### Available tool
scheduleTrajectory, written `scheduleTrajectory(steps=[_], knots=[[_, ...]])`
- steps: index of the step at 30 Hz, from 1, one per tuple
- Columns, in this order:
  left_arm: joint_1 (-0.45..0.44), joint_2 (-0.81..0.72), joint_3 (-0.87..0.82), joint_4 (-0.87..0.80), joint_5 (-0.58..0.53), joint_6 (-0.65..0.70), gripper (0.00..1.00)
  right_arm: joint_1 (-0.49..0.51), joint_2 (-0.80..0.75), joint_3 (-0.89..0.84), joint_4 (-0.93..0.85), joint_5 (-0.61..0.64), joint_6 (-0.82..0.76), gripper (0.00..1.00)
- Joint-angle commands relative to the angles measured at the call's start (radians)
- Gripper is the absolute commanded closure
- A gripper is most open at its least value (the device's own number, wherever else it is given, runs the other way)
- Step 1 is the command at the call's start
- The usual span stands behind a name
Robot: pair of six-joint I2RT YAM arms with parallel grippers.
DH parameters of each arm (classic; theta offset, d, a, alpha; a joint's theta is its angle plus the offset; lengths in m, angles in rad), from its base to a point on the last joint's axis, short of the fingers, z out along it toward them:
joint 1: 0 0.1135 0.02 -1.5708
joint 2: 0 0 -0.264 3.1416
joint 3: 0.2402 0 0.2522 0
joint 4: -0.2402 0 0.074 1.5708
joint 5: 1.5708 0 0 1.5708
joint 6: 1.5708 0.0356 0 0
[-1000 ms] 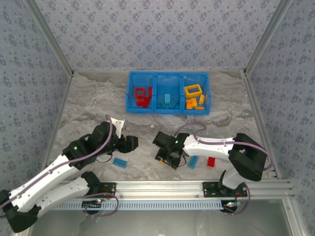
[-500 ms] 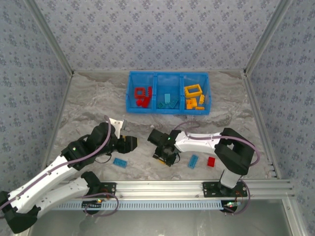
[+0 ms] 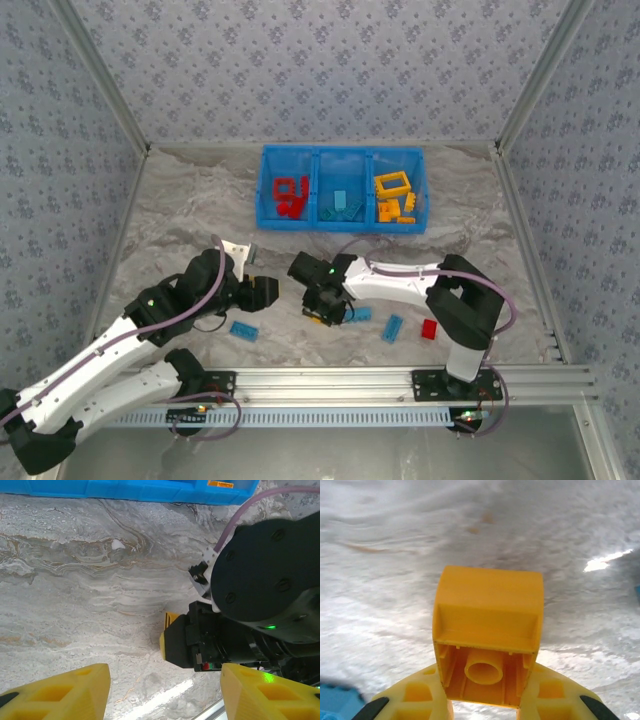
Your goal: Sort the legos into containers by color
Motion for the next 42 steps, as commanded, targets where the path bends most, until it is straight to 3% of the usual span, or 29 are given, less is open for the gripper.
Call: scheduleTrajectory(steps=[1, 8, 12, 16, 20, 25, 30, 42], knots=[[-0.006, -0.004, 0.004, 0.030, -0.018, -0.014, 0.40, 0.002, -0.035, 0.087, -0.095, 0.079, -0.074, 0.85], [-0.040, 0.071, 0.033, 0.117, 0.027, -0.022, 0.40, -0.095, -0.174, 0.126, -0.260, 0.270, -0.203, 0.85], [-0.148, 0.191, 0.099, 0.195, -0.030, -0.012, 0.40, -0.224, -0.261, 0.118, -0.305, 0.330, -0.378, 0.83], [-0.232, 0.334, 0.189, 0.277, -0.083, 0.024, 0.39, -0.401, -0.302, 0.124, -0.293, 0.314, -0.591, 0.82], [-0.256, 0.495, 0.287, 0.325, -0.079, 0.056, 0.39, -0.581, -0.251, 0.163, -0.270, 0.287, -0.775, 0.80], [-0.268, 0.628, 0.372, 0.354, -0.057, 0.096, 0.39, -0.736, -0.045, 0.294, -0.288, 0.286, -0.909, 0.81], [-0.282, 0.707, 0.421, 0.350, -0.042, 0.129, 0.40, -0.780, 0.175, 0.468, -0.373, 0.370, -0.926, 0.84], [-0.339, 0.823, 0.482, 0.291, -0.060, 0.228, 0.39, -0.776, 0.346, 0.597, -0.403, 0.474, -0.861, 0.78]])
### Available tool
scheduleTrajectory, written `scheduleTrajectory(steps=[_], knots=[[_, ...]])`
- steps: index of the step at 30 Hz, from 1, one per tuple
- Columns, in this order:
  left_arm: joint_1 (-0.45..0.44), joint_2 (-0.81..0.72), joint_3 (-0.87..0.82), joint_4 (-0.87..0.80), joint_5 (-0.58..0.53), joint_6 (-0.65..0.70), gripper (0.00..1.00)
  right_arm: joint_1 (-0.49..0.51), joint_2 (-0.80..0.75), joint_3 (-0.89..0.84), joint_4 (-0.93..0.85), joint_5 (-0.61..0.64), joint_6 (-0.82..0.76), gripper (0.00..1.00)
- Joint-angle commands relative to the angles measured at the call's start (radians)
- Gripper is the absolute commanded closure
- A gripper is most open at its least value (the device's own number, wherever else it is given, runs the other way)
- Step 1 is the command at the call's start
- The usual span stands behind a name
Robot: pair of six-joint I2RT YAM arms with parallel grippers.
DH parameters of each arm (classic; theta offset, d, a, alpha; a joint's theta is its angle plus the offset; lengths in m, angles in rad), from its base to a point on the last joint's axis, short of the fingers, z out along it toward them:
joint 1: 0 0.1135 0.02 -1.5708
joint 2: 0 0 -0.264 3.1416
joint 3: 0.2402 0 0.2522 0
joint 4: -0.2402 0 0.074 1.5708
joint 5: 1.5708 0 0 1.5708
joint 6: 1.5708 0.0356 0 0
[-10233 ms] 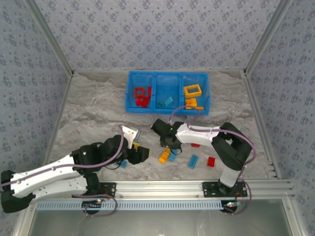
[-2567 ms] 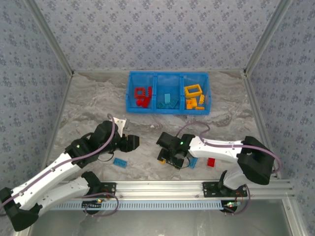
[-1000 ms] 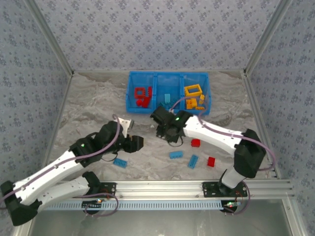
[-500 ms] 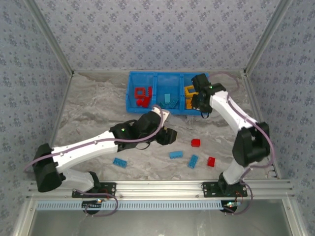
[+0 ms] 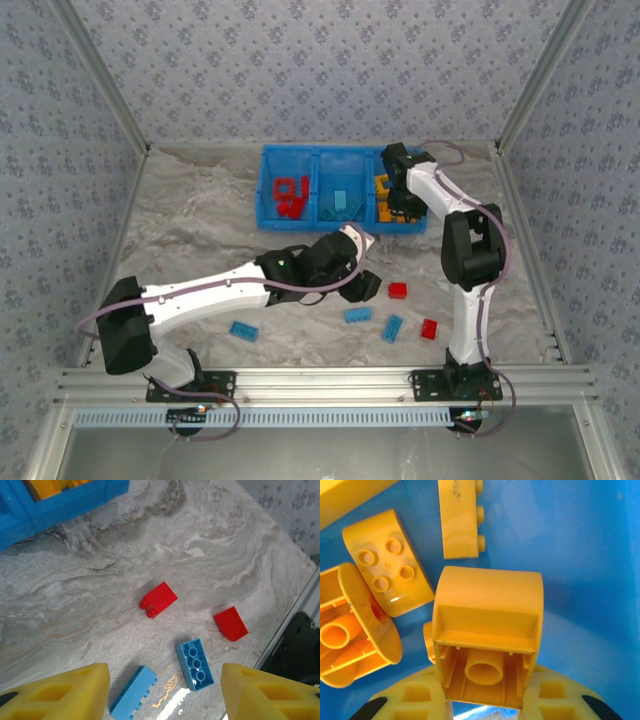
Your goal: Sort the legos into containers by color
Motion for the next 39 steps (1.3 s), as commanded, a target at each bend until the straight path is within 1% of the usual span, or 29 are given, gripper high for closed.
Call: scheduleTrajectory(steps=[1, 6, 9, 11, 13, 16, 18, 19, 21, 24, 25, 27, 30, 32, 35, 36, 39], knots=[[-0.018, 0.032, 0.047, -0.040, -0.015, 0.058, 0.39, 0.004, 0.031, 0.033, -0.055, 0.057, 0.030, 0.76], [-0.018, 0.045, 0.054, -0.064, -0.001, 0.088, 0.36, 0.018, 0.014, 0.053, -0.063, 0.060, 0.038, 0.53], [-0.018, 0.065, 0.078, -0.121, 0.003, 0.133, 0.35, 0.035, -0.028, 0.067, -0.065, 0.065, 0.036, 0.44], [-0.018, 0.074, 0.086, -0.152, 0.005, 0.159, 0.34, 0.045, -0.068, 0.075, -0.065, 0.065, 0.036, 0.41], [-0.016, 0.074, 0.091, -0.181, -0.008, 0.165, 0.34, 0.053, -0.108, 0.089, -0.072, 0.062, 0.036, 0.40], [-0.016, 0.042, 0.082, -0.245, -0.123, 0.091, 0.34, 0.080, -0.201, 0.084, -0.061, 0.066, 0.028, 0.41], [-0.014, -0.009, 0.075, -0.343, -0.273, -0.055, 0.35, 0.119, -0.302, 0.027, -0.004, 0.072, -0.004, 0.41], [-0.014, -0.036, 0.062, -0.398, -0.323, -0.134, 0.35, 0.144, -0.358, -0.016, 0.034, 0.071, -0.027, 0.40], [-0.008, -0.117, -0.002, -0.489, -0.387, -0.353, 0.34, 0.208, -0.493, -0.150, 0.147, 0.054, -0.083, 0.39], [-0.009, -0.258, -0.168, -0.536, -0.395, -0.646, 0.35, 0.340, -0.695, -0.382, 0.324, 0.044, -0.167, 0.38], [-0.009, -0.304, -0.226, -0.528, -0.388, -0.718, 0.35, 0.380, -0.754, -0.451, 0.372, 0.029, -0.186, 0.37], [-0.008, -0.405, -0.339, -0.549, -0.386, -0.899, 0.35, 0.477, -0.891, -0.630, 0.521, -0.059, -0.234, 0.36], [-0.004, -0.519, -0.446, -0.606, -0.391, -1.117, 0.35, 0.631, -1.067, -0.846, 0.712, -0.185, -0.289, 0.35], [0.001, -0.561, -0.478, -0.654, -0.400, -1.223, 0.34, 0.711, -1.141, -0.946, 0.797, -0.249, -0.311, 0.33], [0.025, -0.581, -0.505, -0.715, -0.400, -1.350, 0.24, 0.790, -1.178, -1.040, 0.858, -0.294, -0.310, 0.31], [0.041, -0.584, -0.517, -0.718, -0.391, -1.376, 0.23, 0.813, -1.178, -1.056, 0.867, -0.300, -0.310, 0.30], [0.109, -0.581, -0.558, -0.662, -0.333, -1.387, 0.21, 0.865, -1.157, -1.057, 0.872, -0.302, -0.310, 0.28]])
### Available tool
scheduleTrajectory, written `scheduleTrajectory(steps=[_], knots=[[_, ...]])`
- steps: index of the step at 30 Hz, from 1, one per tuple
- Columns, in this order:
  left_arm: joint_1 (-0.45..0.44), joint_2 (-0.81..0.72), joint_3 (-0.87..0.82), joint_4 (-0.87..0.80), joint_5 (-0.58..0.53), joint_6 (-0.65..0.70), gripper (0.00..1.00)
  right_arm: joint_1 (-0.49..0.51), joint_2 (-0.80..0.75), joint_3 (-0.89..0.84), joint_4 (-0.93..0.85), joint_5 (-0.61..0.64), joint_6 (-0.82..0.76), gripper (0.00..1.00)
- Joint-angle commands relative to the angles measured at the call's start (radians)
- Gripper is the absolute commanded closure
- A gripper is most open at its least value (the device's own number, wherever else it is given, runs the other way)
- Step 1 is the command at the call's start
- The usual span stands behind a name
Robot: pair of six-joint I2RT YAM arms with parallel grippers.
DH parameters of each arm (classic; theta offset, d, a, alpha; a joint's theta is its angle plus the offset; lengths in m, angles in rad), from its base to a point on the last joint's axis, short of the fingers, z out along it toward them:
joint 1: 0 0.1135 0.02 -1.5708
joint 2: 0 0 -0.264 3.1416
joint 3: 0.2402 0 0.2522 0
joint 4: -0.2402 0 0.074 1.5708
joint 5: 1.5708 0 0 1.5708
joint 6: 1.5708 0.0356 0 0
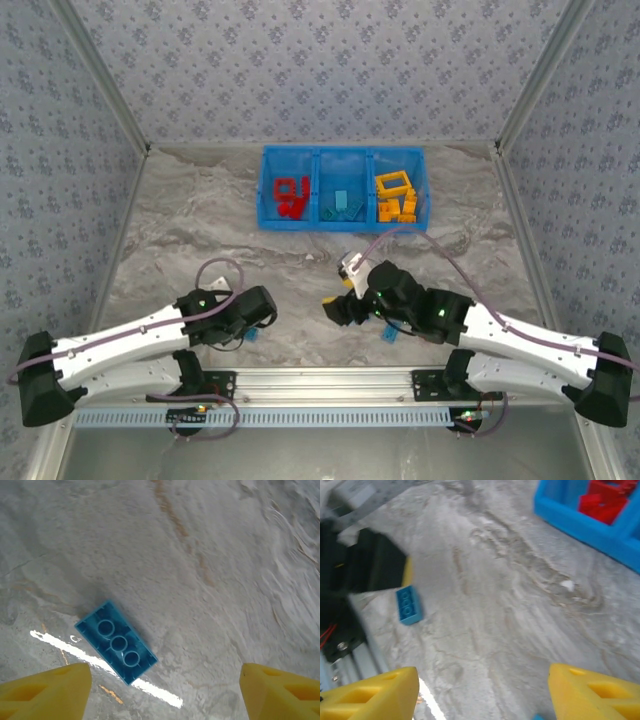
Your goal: Sort the legos into containers by color
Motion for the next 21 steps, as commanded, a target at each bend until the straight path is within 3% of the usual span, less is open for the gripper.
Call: scheduleTrajectory(steps=[1, 7, 15, 21], knots=[[0.068, -0.005, -0.048, 0.018, 0.055, -0.128, 0.22, 0.045, 0.012, 0.008, 0.103, -0.040, -0.032, 0.28], [0.122, 0.026, -0.105, 0.062, 0.138, -0.243, 0.28, 0.095, 0.104, 0.058, 0.095, -0.010, -0.037, 0.27], [0.197, 0.136, -0.133, 0.186, 0.184, -0.231, 0.36, 0.136, 0.196, 0.091, 0.125, -0.003, -0.011, 0.28], [0.201, 0.167, -0.145, 0.192, 0.201, -0.249, 0.41, 0.164, 0.216, 0.097, 0.129, 0.019, 0.007, 0.28]])
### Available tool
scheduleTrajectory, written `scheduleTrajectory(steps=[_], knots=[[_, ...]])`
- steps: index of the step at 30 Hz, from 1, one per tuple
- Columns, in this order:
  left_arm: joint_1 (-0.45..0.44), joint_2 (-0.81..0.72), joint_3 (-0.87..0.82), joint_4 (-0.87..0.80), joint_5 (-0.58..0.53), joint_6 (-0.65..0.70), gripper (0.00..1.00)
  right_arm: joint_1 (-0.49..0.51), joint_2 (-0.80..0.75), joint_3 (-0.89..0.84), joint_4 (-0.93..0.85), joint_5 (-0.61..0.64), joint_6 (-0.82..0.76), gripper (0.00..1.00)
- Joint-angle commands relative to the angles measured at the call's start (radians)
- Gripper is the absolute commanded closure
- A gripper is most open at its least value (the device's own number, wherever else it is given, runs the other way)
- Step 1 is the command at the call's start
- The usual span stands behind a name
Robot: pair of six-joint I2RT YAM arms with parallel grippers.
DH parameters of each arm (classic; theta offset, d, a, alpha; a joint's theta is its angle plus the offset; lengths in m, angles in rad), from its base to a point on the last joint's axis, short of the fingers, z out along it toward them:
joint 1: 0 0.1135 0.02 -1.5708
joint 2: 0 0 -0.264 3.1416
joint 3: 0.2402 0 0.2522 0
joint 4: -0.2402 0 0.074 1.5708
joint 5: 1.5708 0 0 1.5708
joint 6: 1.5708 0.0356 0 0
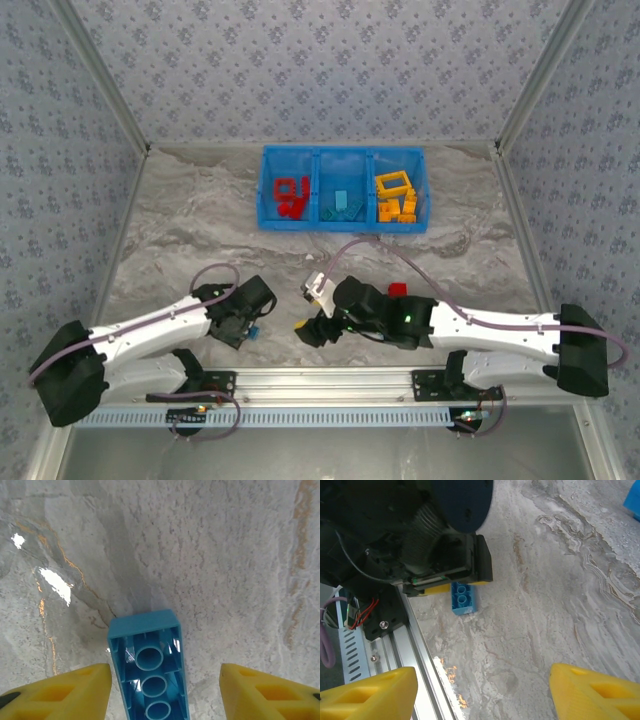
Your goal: Sort the legos into containers by color
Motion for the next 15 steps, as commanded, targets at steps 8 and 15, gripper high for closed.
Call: scheduleTrajectory(steps=[8, 15], knots=[[0.009, 0.051, -0.027, 0.054, 0.022, -0.016, 0.50, 0.011, 0.031, 0.051, -0.002, 0.051, 0.022, 0.28], [0.012, 0.074, -0.031, 0.078, 0.014, -0.010, 0.68, 0.011, 0.026, 0.055, -0.006, 0.072, 0.038, 0.29]])
